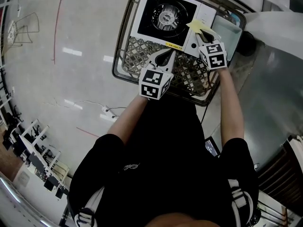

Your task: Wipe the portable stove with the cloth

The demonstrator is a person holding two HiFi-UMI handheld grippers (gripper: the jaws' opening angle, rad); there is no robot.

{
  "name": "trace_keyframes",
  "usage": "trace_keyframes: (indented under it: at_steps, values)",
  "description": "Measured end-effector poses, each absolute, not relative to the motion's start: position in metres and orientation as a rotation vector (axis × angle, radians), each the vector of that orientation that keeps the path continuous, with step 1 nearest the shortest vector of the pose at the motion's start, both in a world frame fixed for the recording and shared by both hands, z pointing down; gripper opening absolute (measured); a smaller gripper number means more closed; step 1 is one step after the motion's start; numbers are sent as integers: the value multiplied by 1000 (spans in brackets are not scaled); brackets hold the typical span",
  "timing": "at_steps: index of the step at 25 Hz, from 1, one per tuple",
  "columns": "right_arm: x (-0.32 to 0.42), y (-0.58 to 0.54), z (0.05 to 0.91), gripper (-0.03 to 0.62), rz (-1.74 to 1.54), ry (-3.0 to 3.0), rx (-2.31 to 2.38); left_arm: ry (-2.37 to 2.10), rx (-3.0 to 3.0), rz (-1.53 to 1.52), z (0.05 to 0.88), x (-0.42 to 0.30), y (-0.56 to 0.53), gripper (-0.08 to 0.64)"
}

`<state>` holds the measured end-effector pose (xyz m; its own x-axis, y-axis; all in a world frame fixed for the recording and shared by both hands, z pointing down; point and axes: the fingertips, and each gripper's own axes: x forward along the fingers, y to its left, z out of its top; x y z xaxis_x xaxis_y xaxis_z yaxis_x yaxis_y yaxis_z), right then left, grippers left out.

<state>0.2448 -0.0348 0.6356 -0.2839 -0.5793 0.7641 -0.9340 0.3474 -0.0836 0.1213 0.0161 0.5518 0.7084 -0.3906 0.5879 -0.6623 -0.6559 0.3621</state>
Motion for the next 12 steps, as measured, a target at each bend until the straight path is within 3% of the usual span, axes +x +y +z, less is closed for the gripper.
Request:
trace_keyframes:
  at_steps: [12]
  values:
    - [223,-1,637,52,733,-1985,1286,-807,2328,642,561,115,33,18]
